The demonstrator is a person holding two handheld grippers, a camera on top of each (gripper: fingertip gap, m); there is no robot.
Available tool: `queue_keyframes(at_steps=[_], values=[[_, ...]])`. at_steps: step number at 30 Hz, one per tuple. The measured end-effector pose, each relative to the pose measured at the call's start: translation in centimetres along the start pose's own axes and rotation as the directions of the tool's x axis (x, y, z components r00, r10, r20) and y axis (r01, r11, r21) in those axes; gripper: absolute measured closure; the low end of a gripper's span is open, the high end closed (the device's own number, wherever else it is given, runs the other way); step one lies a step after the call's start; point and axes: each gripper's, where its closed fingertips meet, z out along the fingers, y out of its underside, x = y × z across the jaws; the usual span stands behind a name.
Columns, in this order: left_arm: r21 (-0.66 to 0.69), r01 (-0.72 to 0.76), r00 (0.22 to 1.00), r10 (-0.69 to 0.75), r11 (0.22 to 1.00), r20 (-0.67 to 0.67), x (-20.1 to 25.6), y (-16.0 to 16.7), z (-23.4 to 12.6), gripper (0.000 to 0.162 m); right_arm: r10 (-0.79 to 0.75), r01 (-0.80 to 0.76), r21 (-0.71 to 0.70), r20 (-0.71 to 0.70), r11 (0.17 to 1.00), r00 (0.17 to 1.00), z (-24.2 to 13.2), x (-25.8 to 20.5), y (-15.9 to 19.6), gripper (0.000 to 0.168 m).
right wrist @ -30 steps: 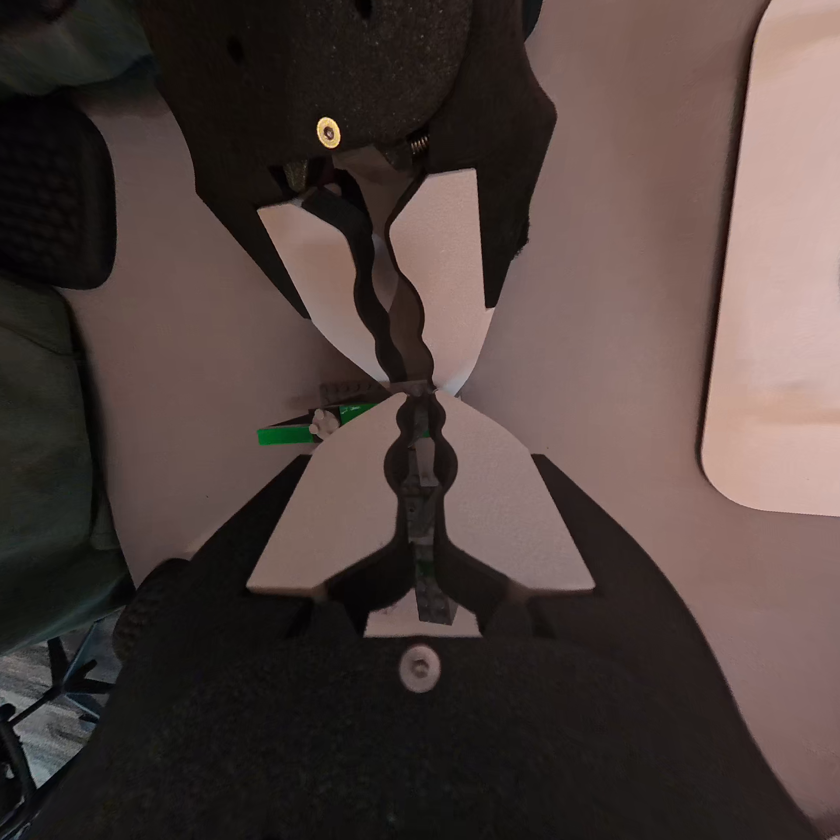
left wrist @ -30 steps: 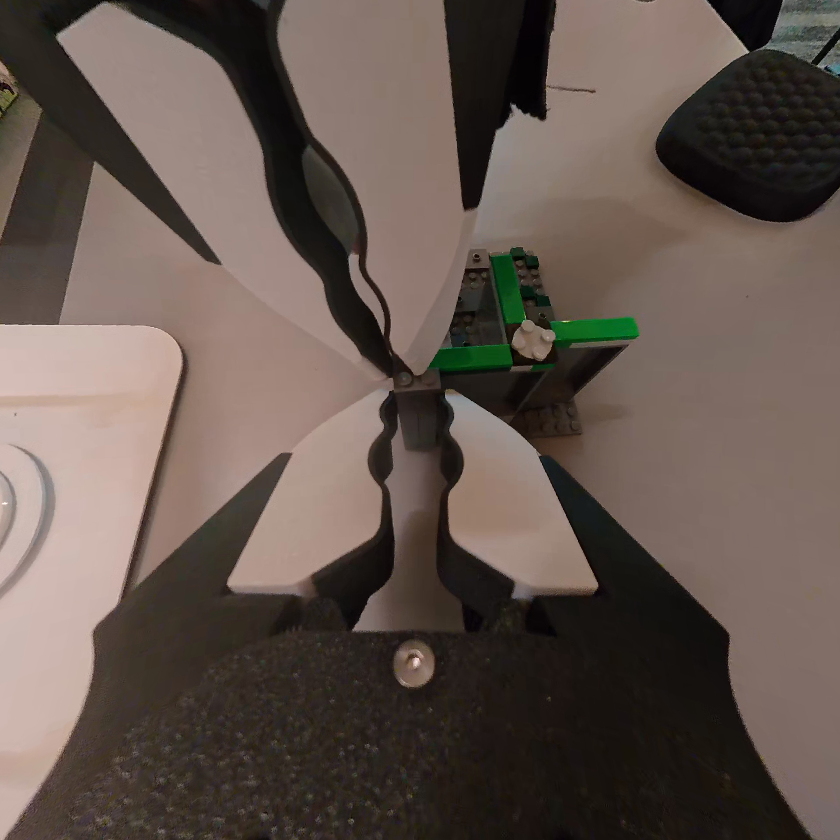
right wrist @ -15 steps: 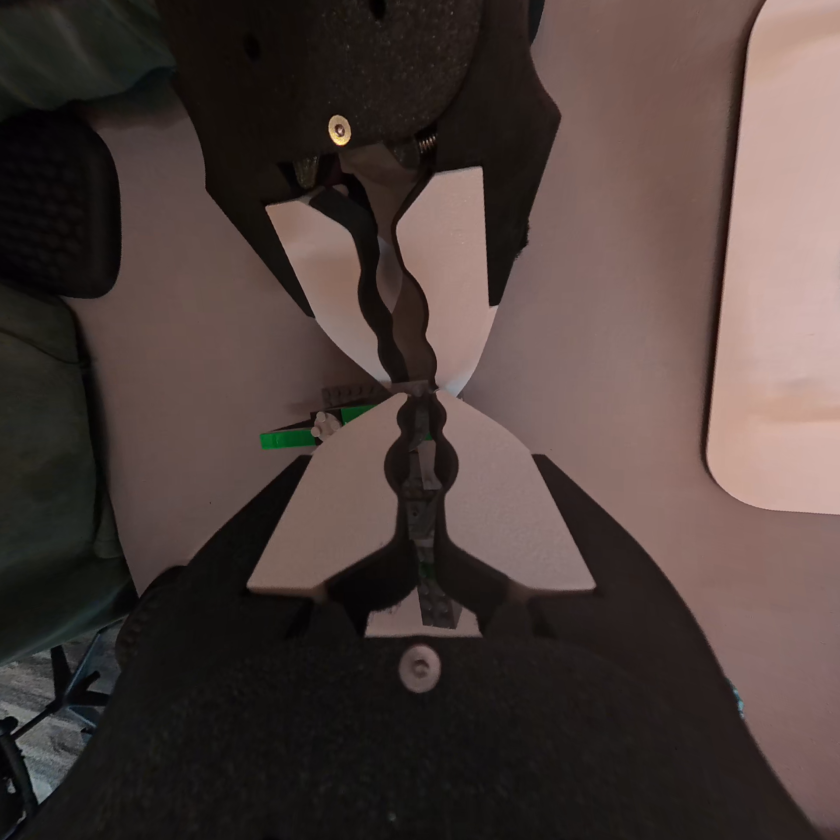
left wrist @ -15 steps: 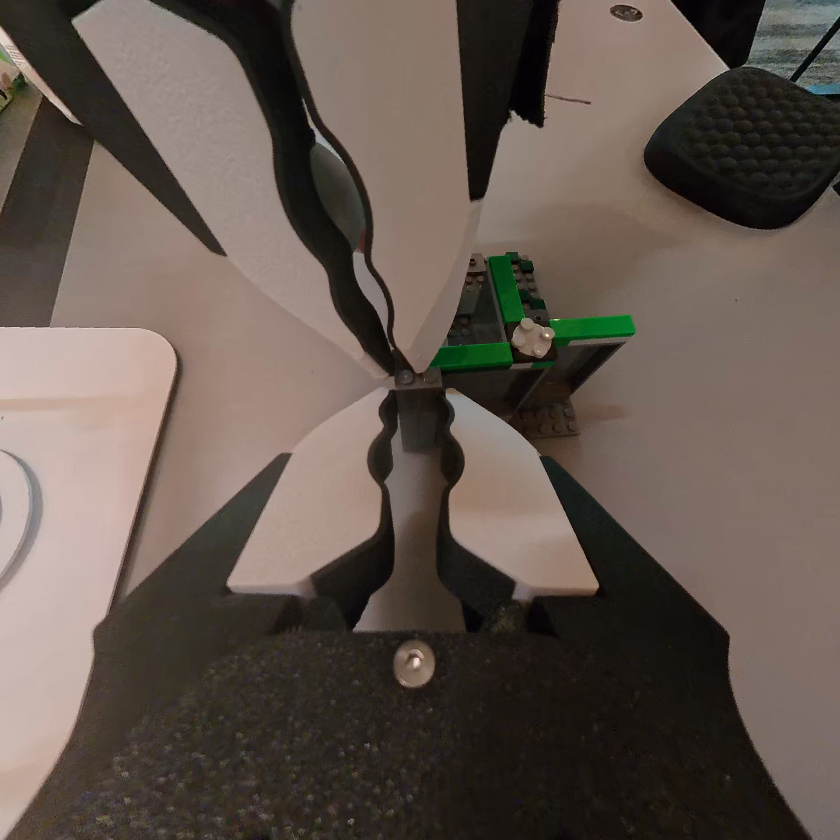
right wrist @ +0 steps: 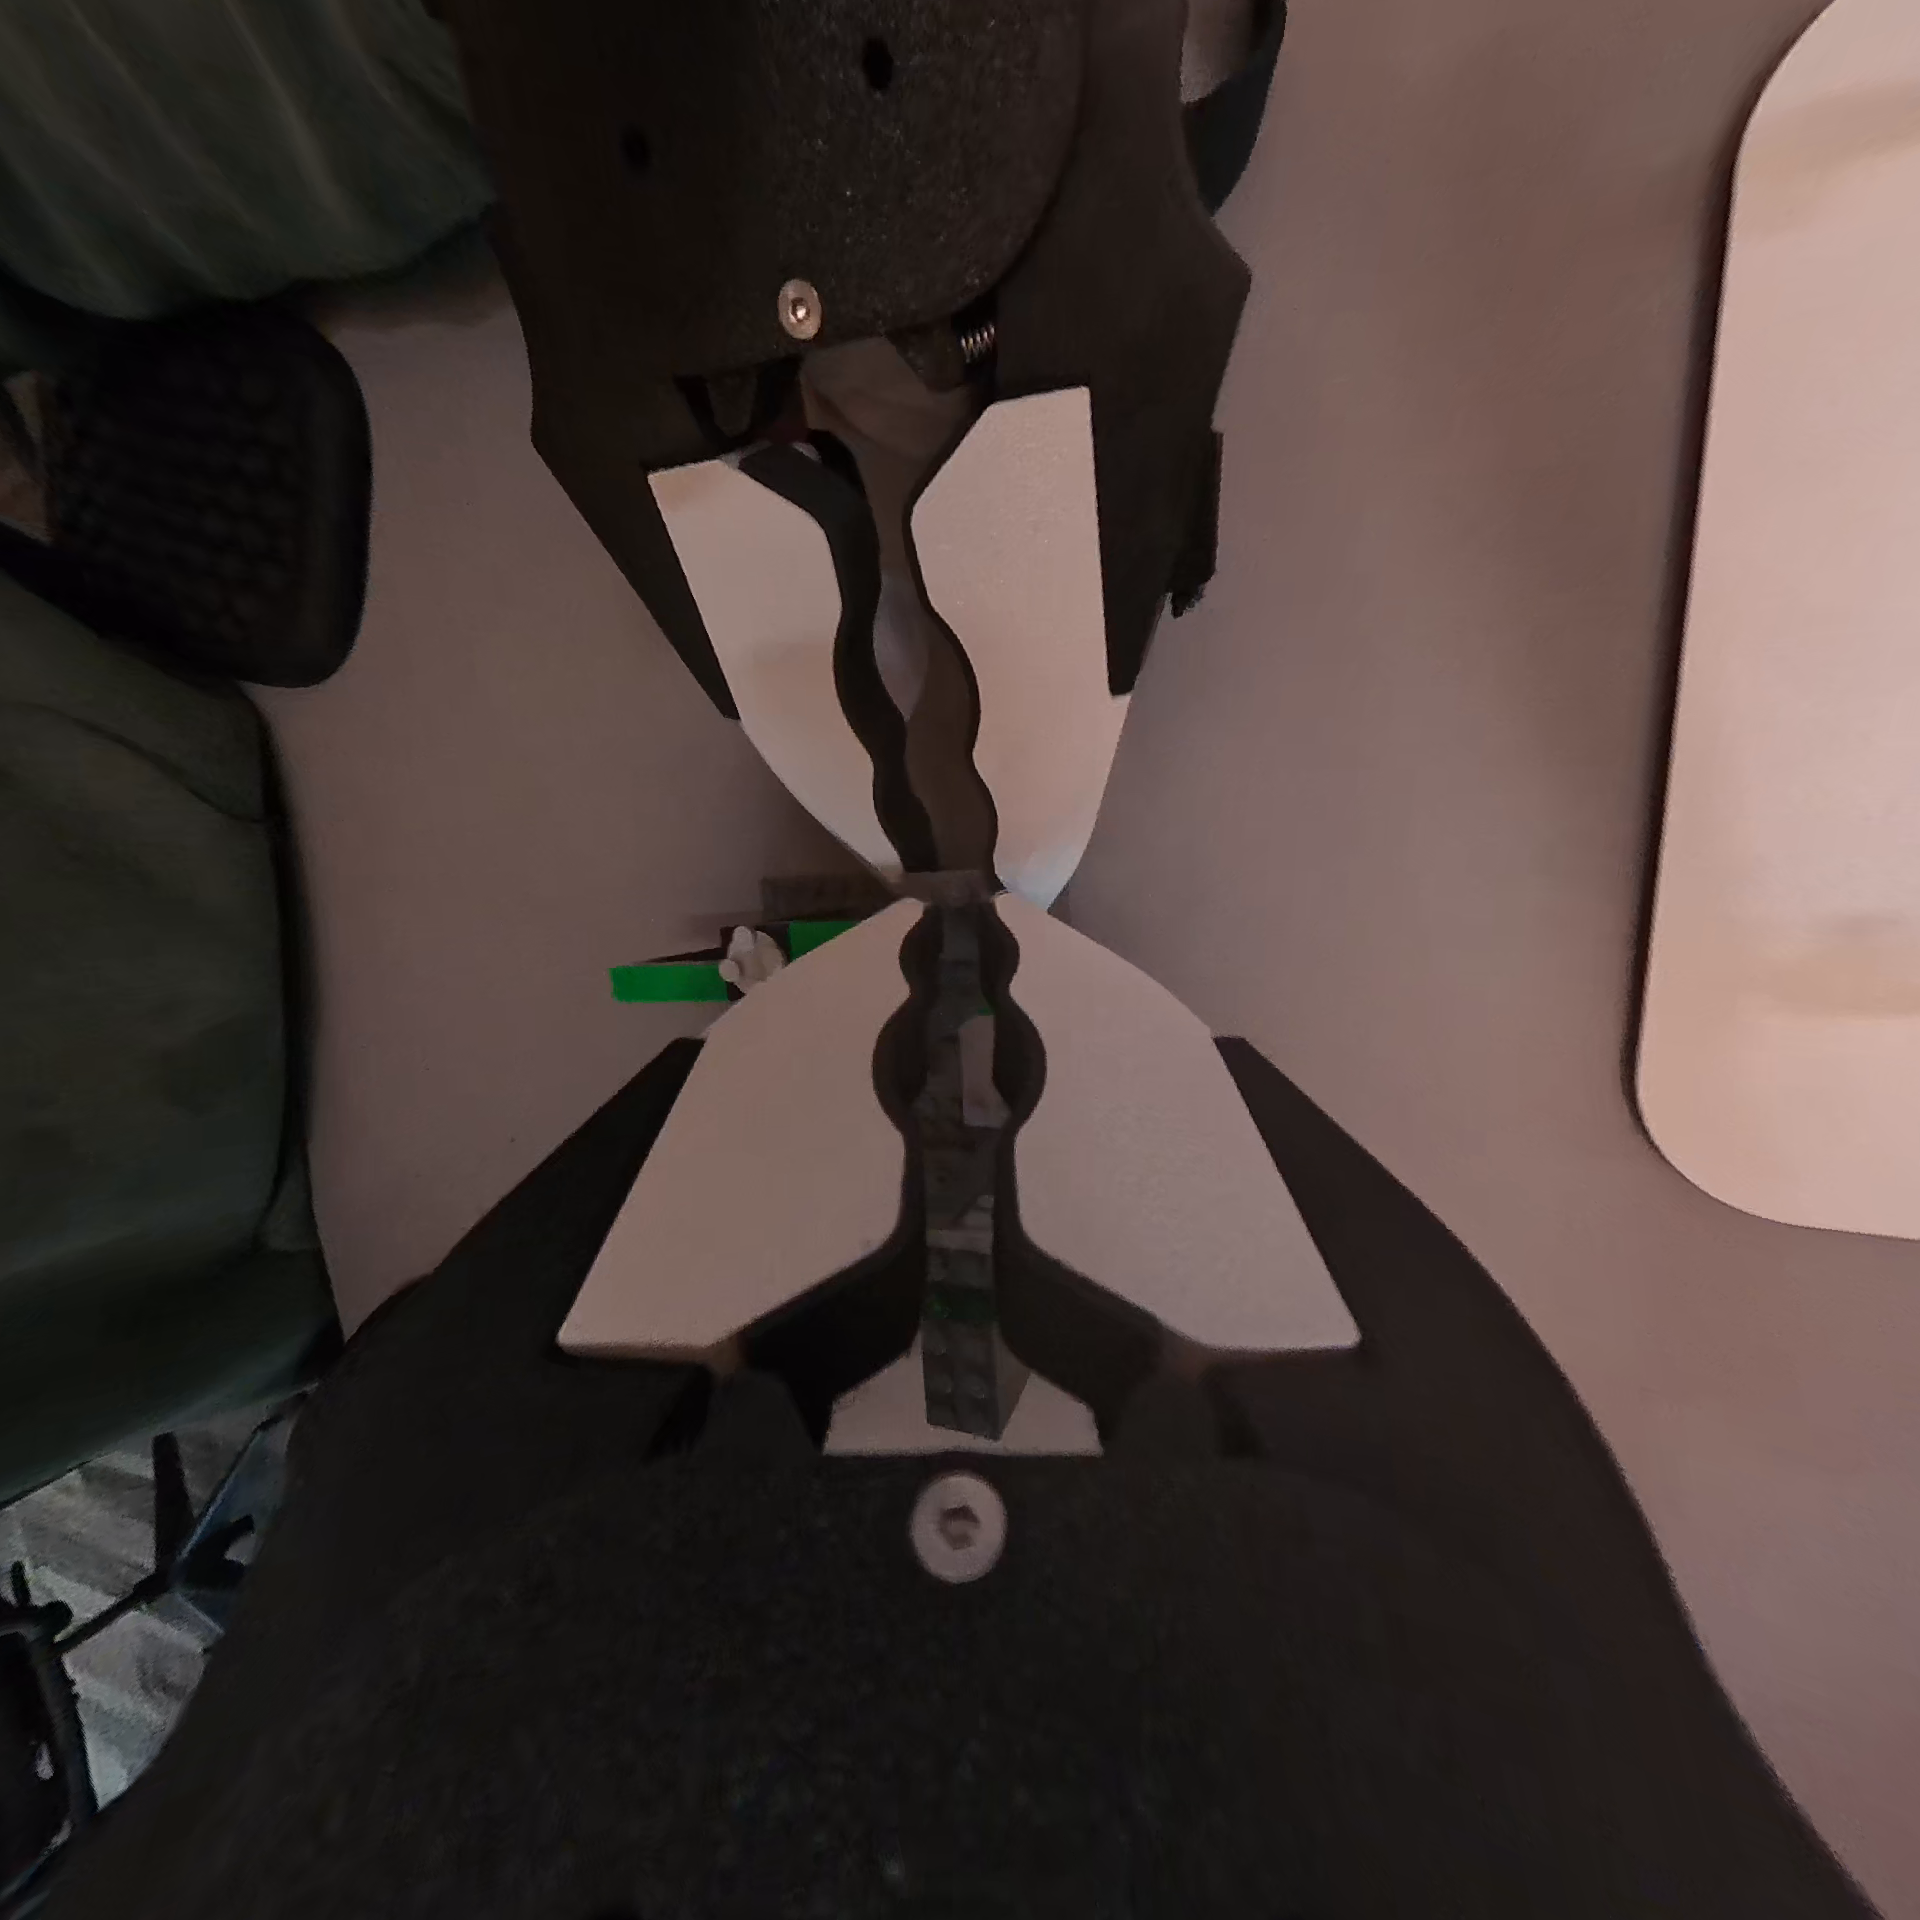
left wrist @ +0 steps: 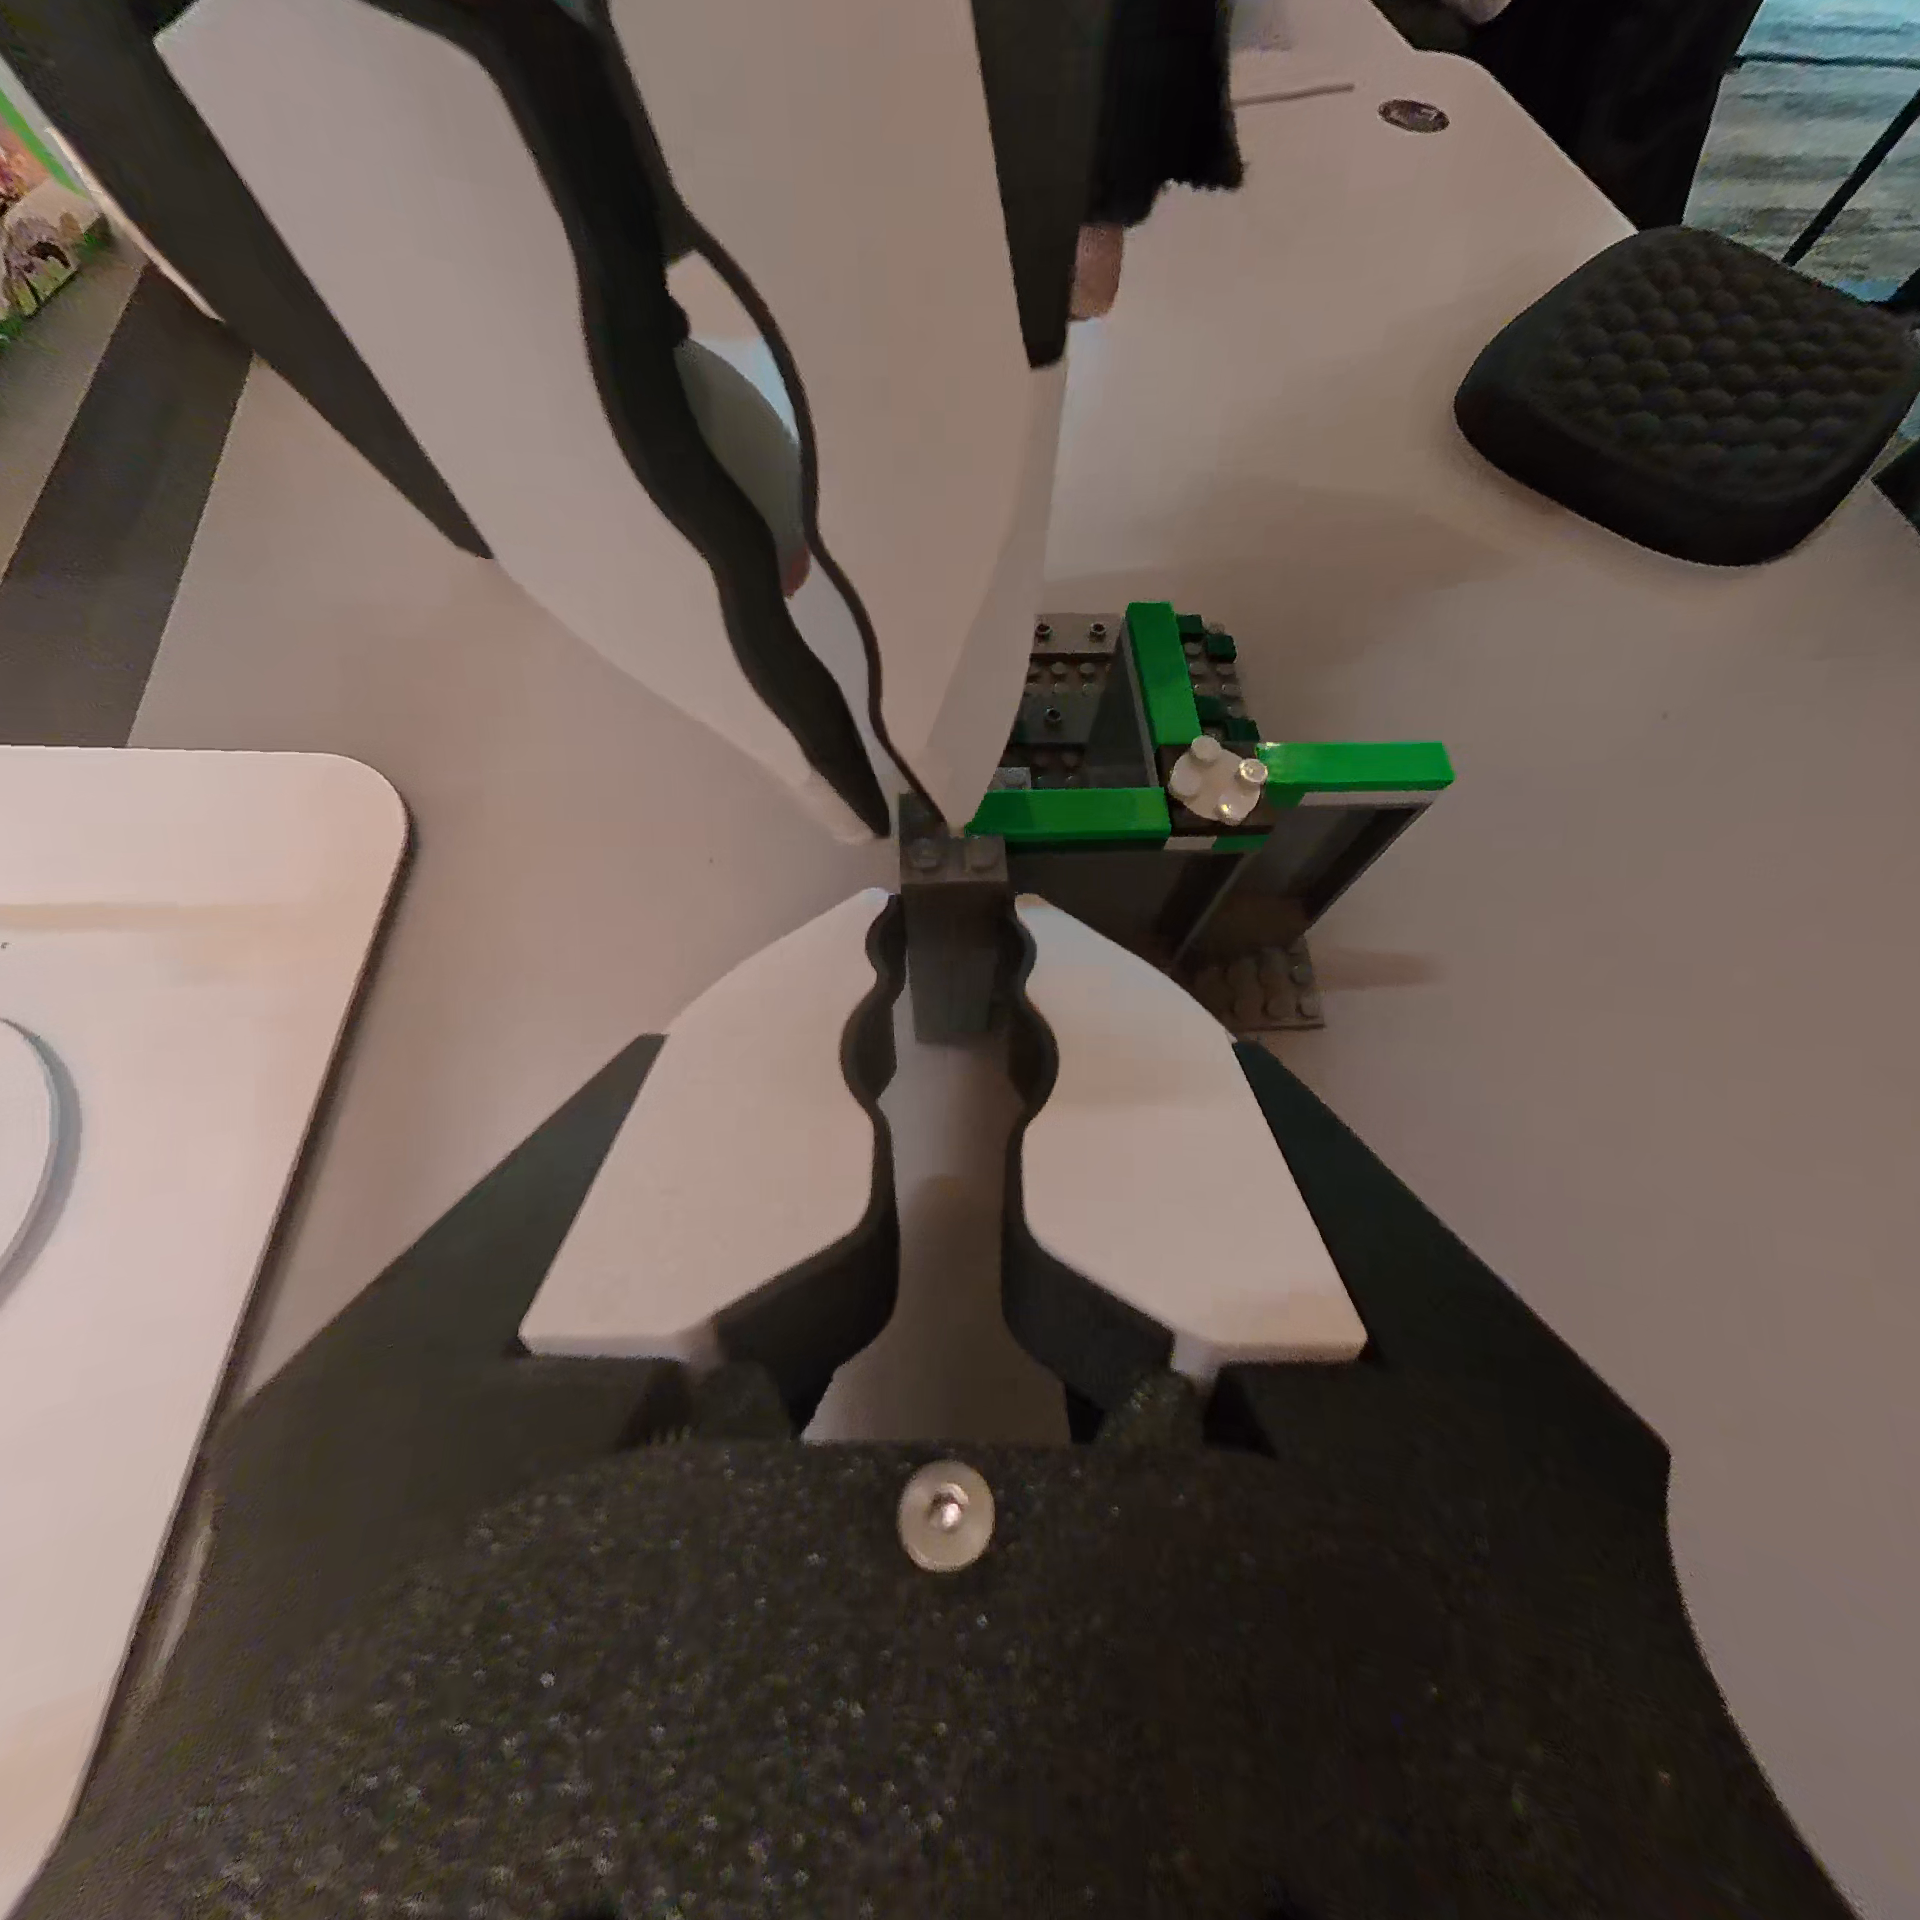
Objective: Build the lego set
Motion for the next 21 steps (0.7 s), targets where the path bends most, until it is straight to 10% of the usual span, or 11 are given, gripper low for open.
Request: queue_keyframes(at_steps=[21], values=[[0.011, -0.012, 1.000, 0.012, 1.000, -0.012, 0.04, 0.08, -0.04, 0.145, -0.073, 0.072, 0.024, 0.012, 0.997, 0.997, 0.20, 0.25, -0.03, 0.168]])
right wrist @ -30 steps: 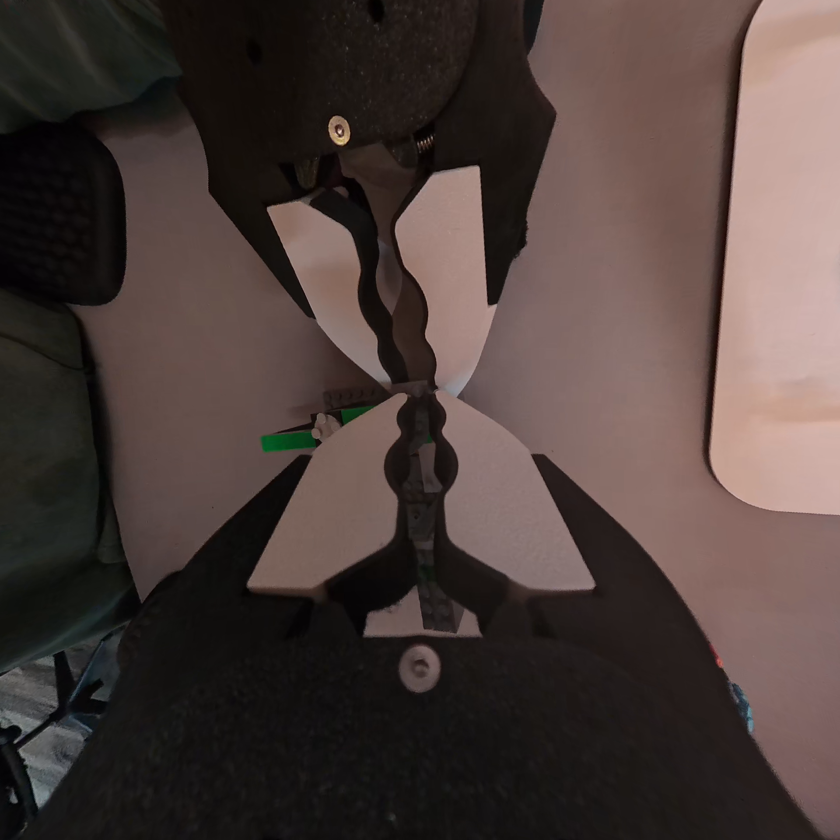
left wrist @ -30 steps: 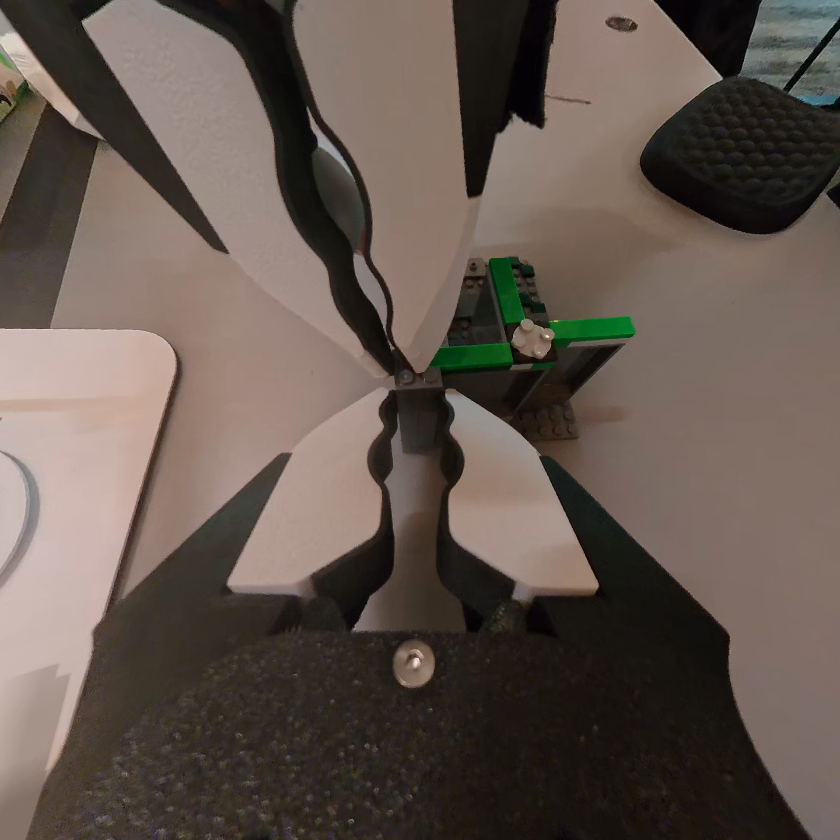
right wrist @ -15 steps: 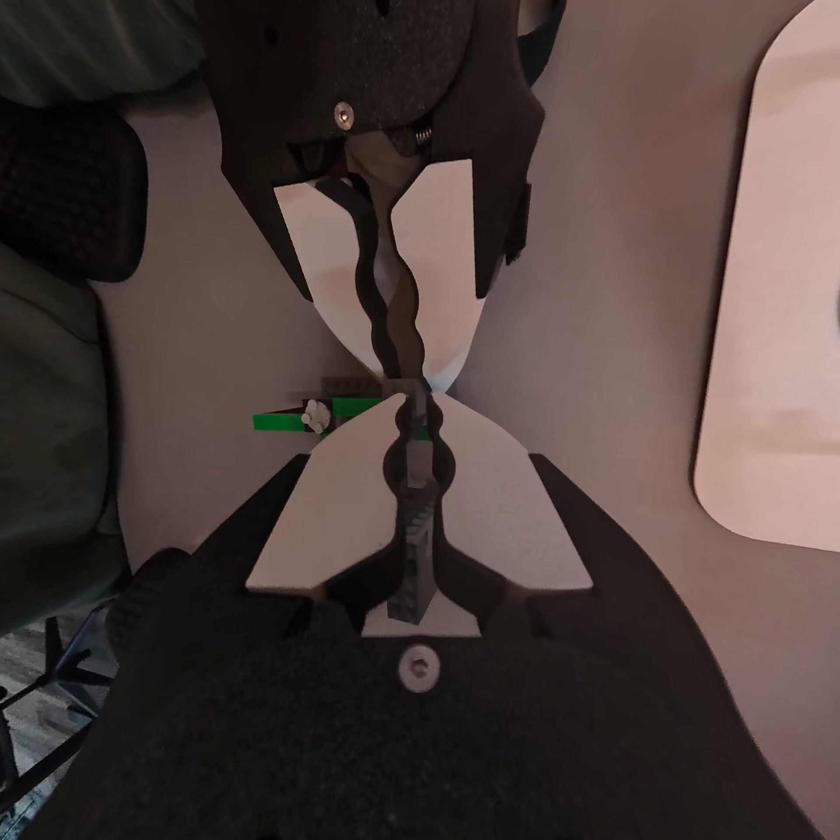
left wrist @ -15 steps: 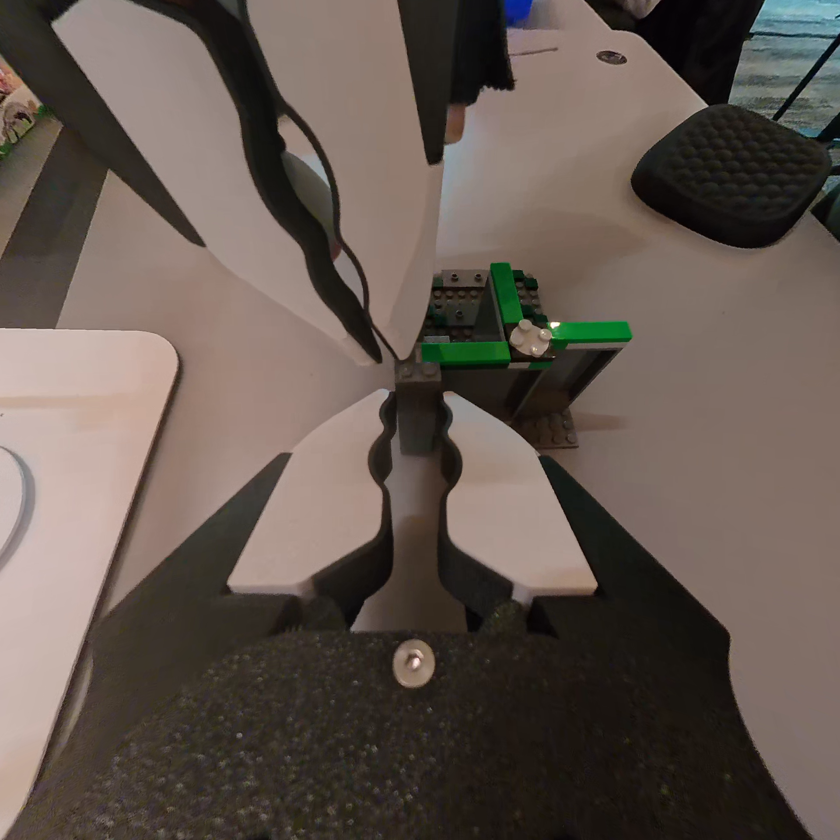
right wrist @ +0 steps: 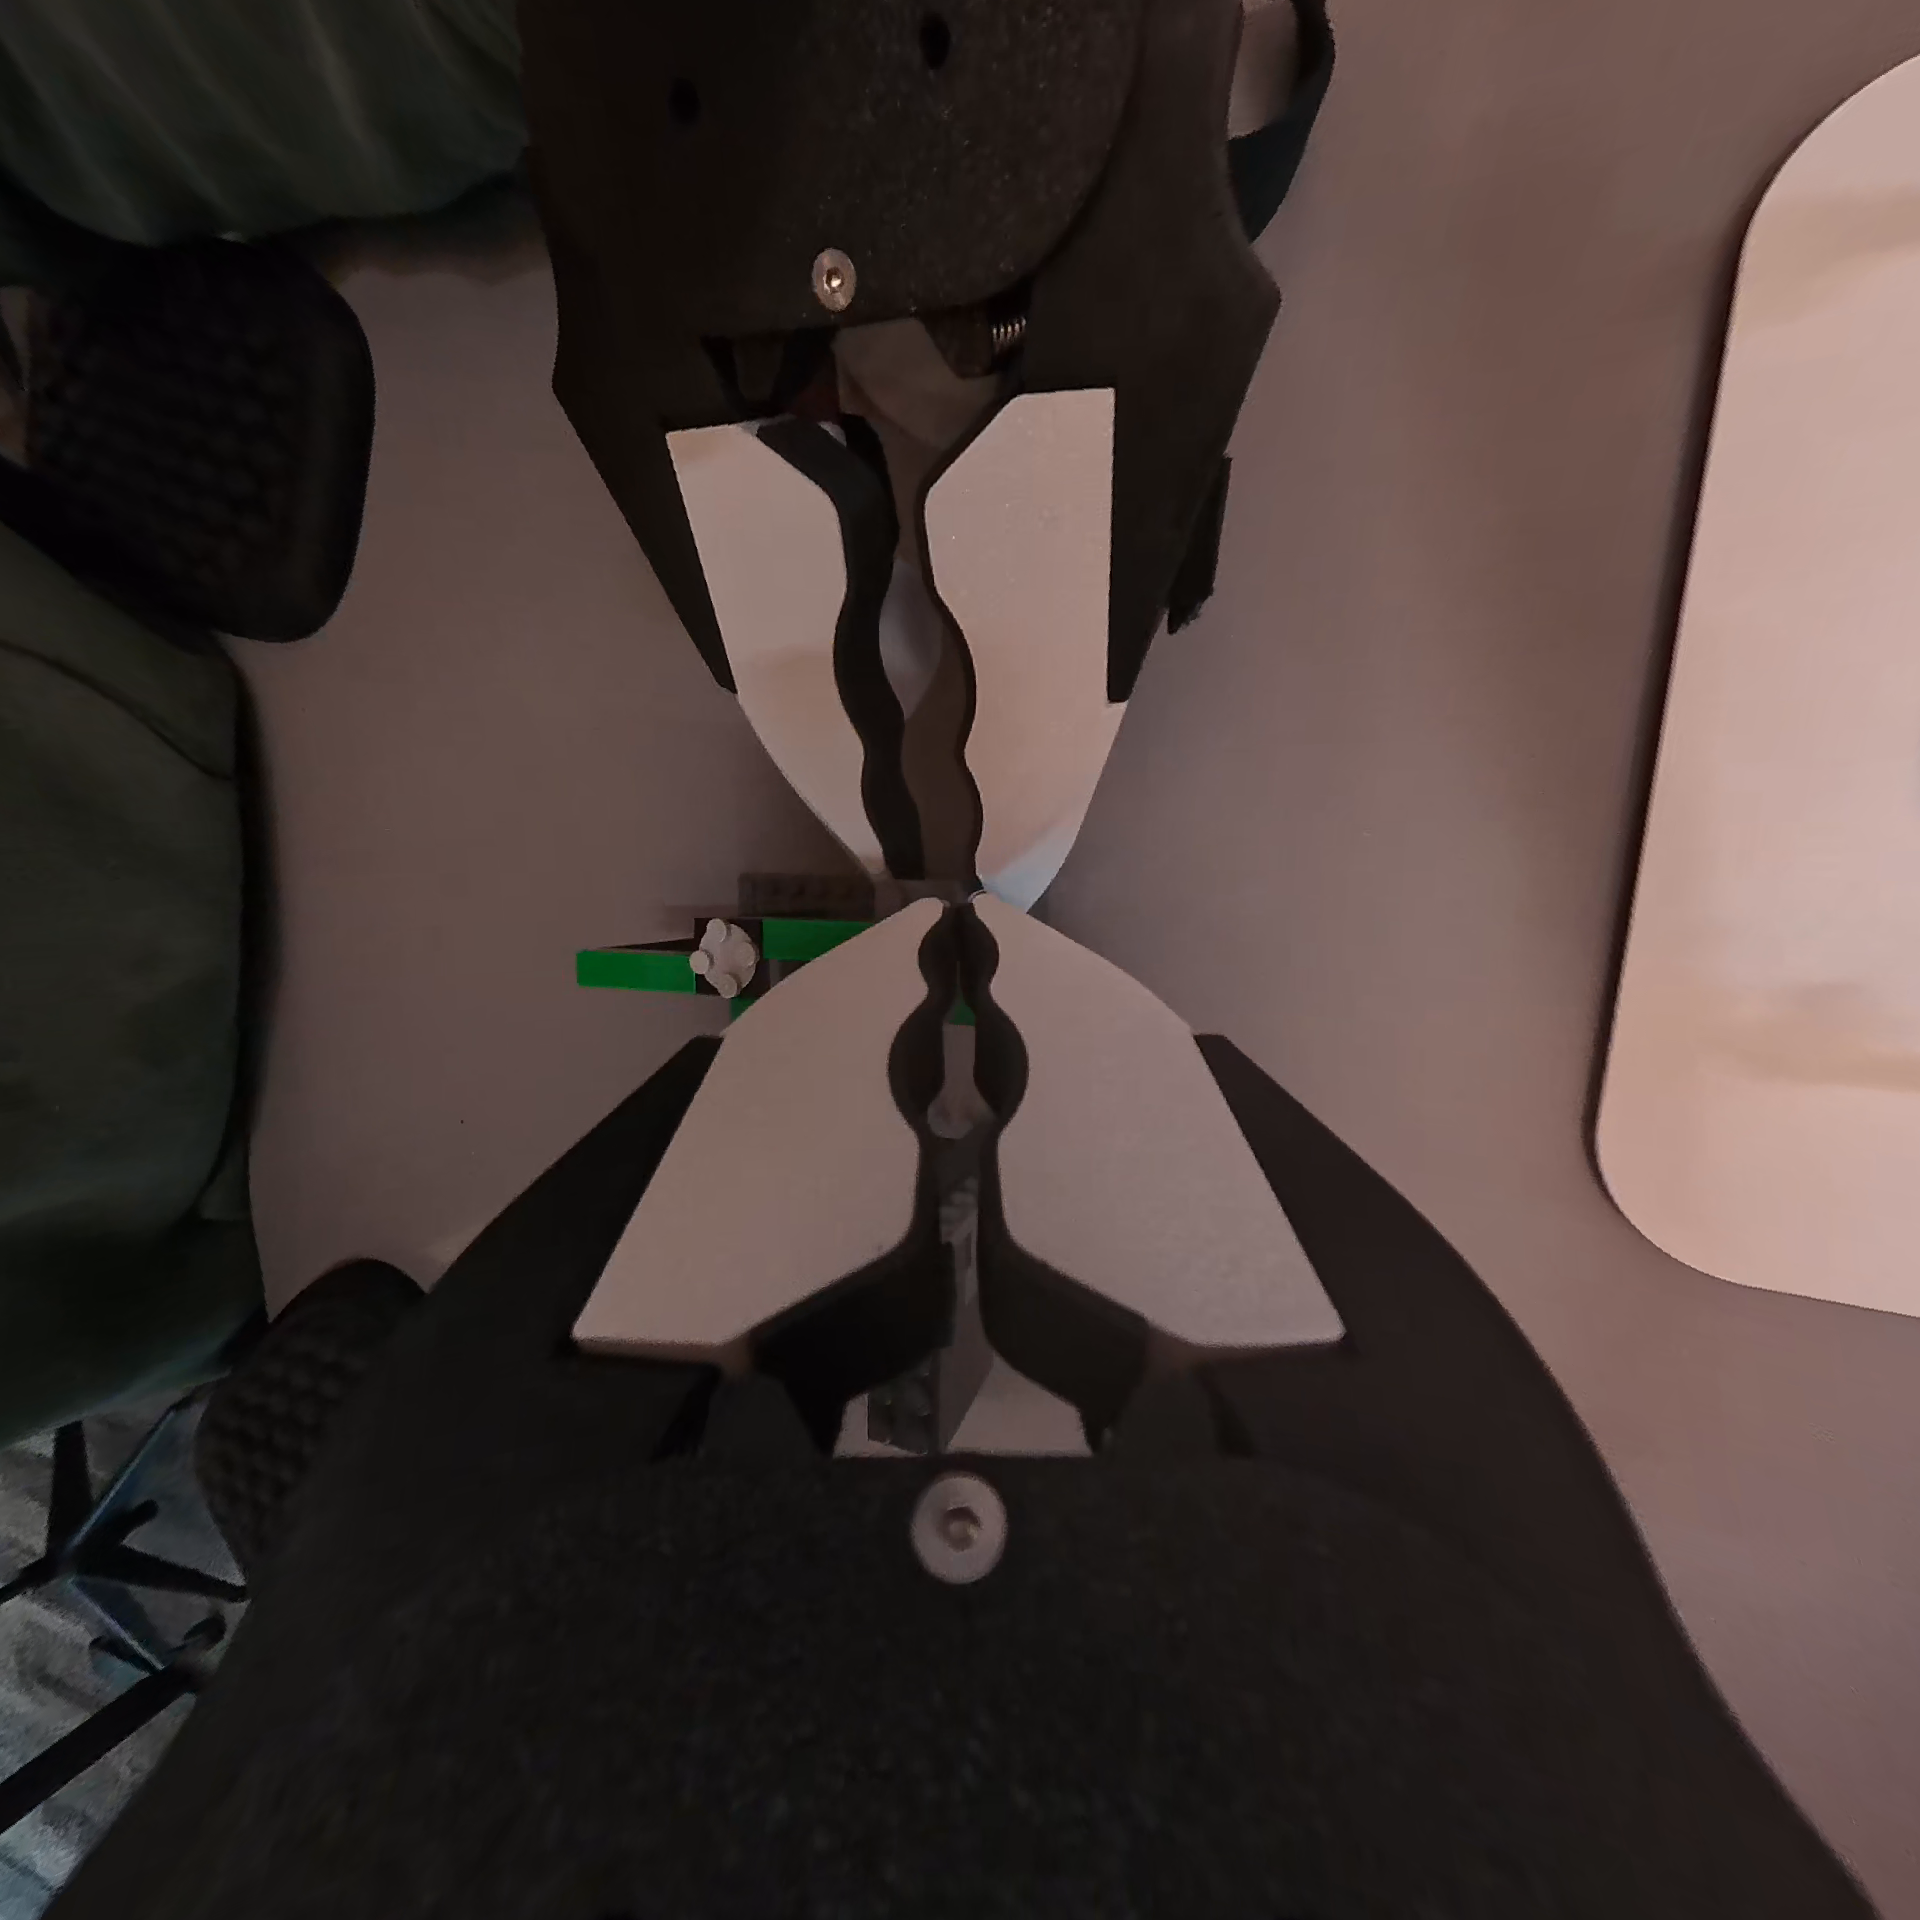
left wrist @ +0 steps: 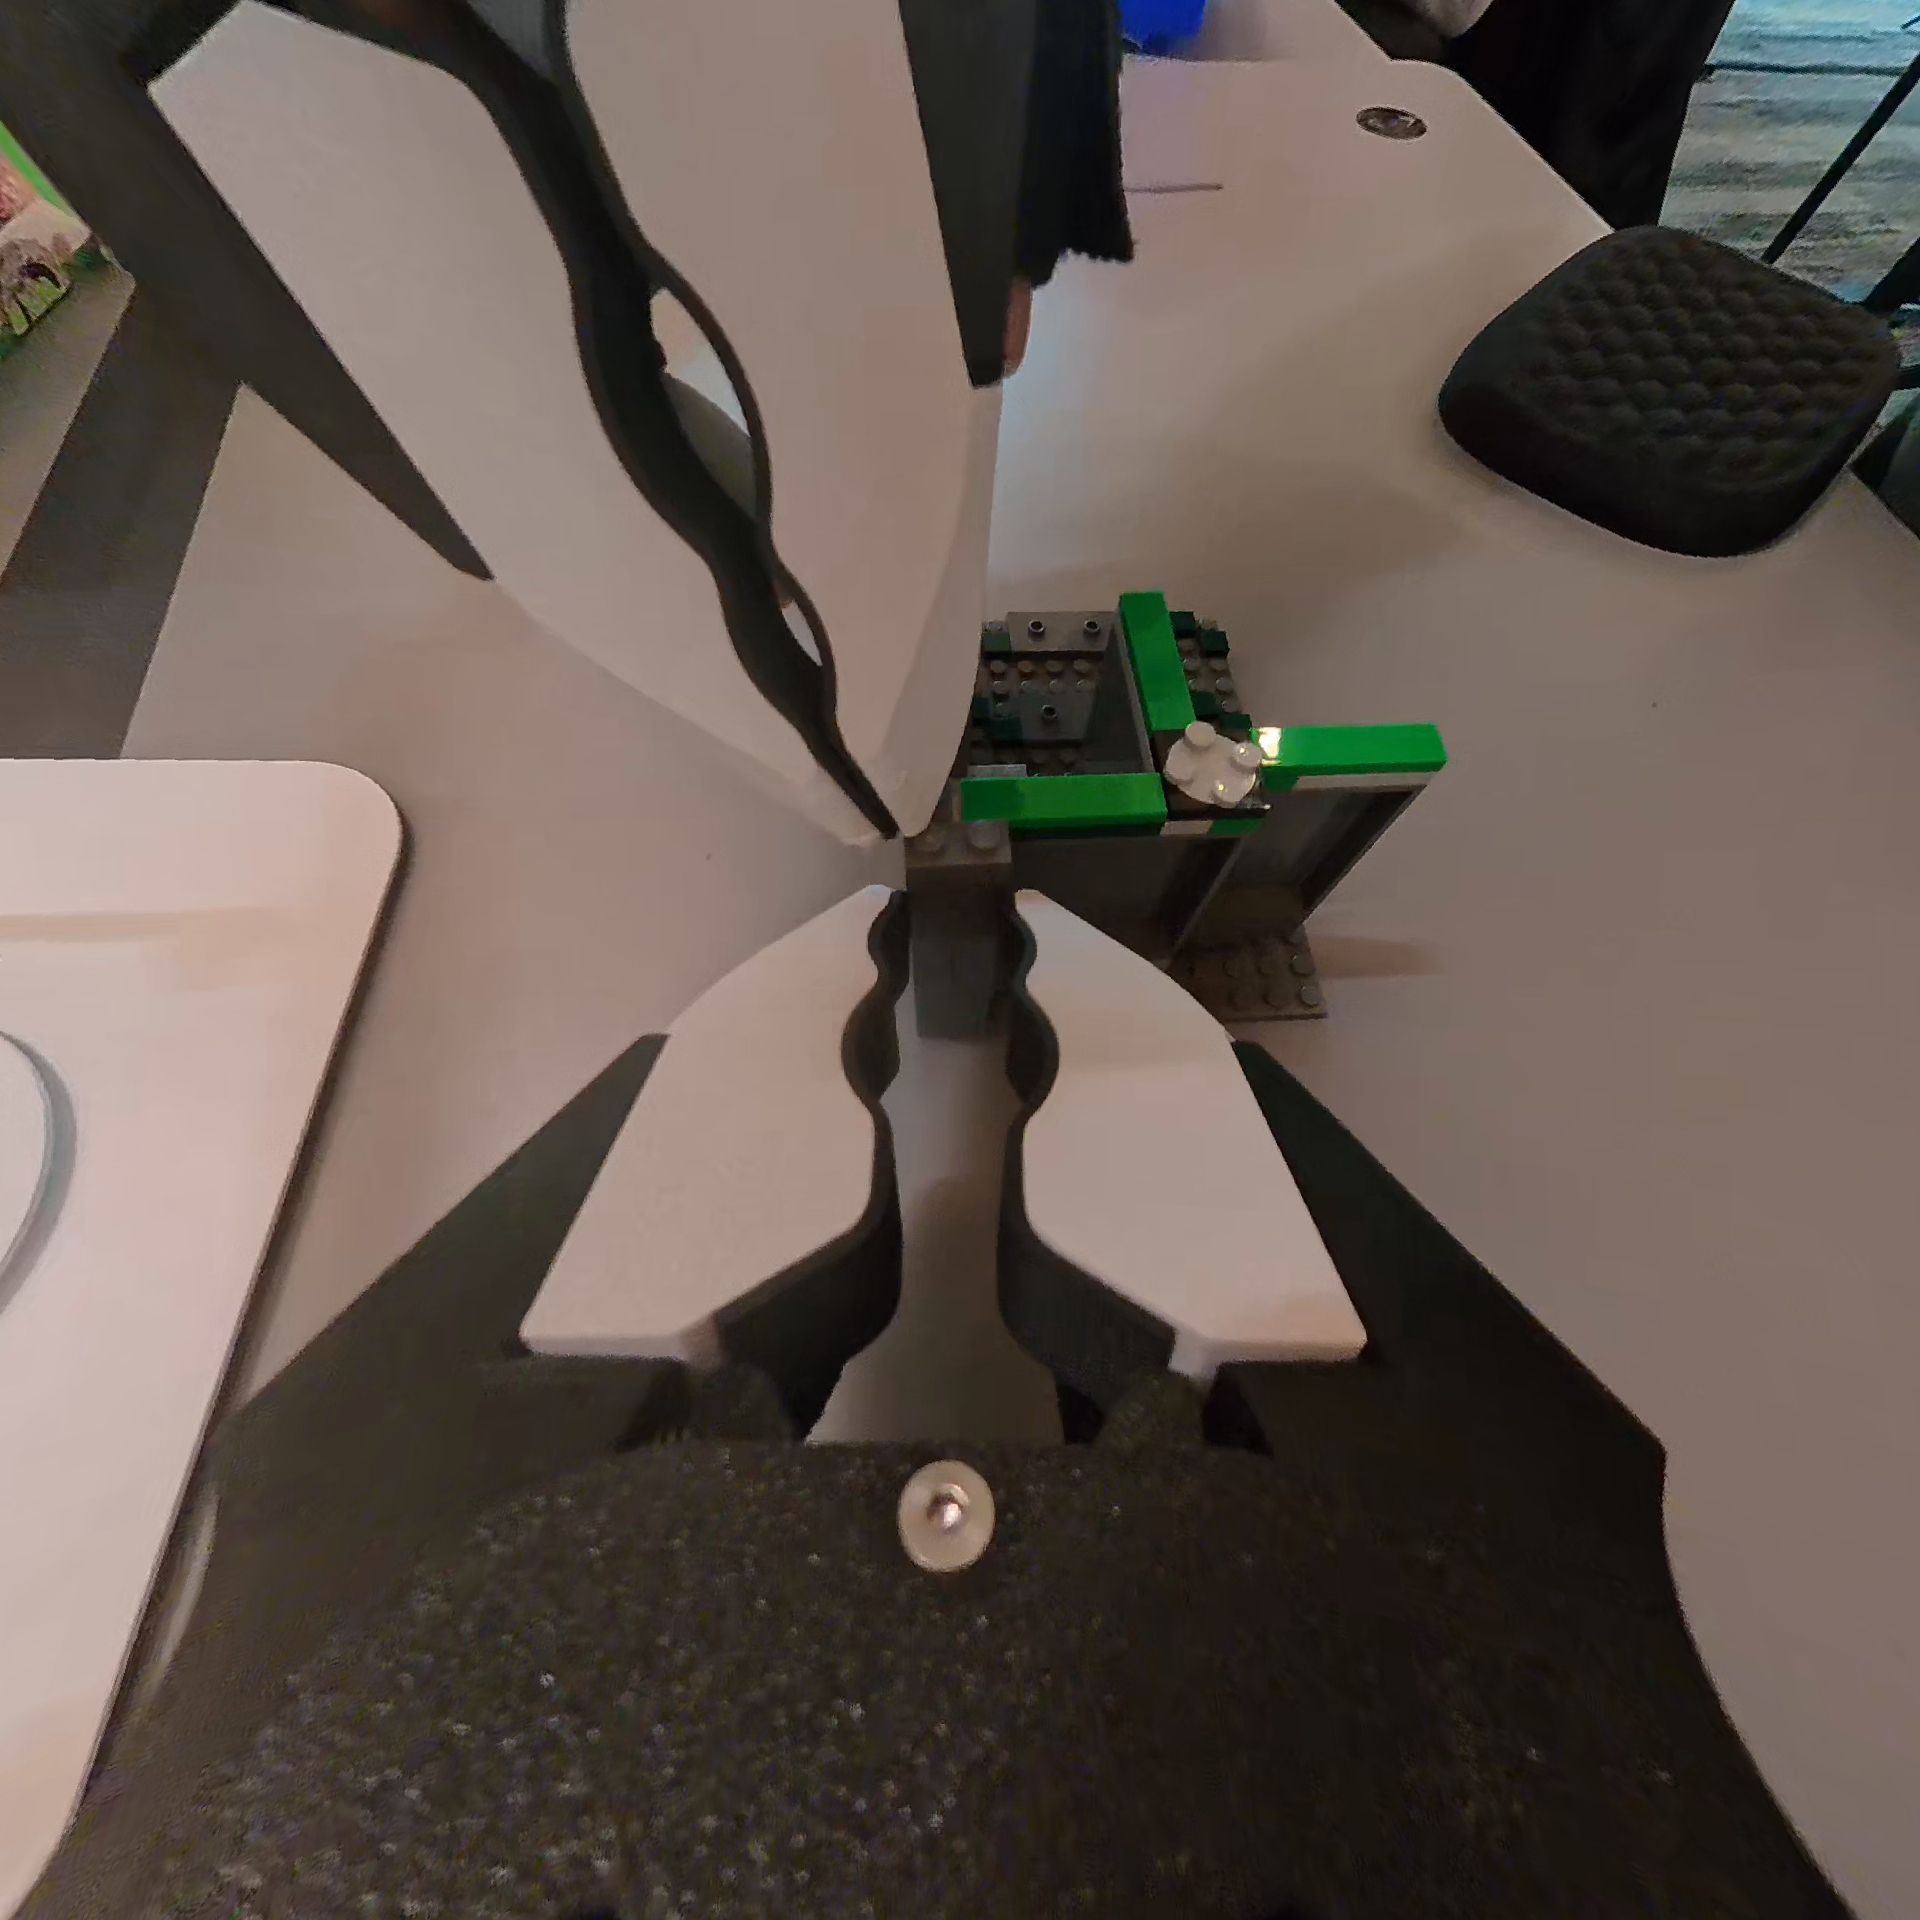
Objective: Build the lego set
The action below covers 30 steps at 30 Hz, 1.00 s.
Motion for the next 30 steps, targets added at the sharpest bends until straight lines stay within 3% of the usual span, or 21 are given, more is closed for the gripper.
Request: queue_keyframes(at_steps=[30], values=[[0.086, 0.026, 0.999, -0.022, 0.996, -0.037, 0.07, -0.09, -0.01, 0.145, 0.039, -0.035, 0.061, -0.063, 0.998, 0.997, -0.36, -0.05, -0.47, 0.168]])
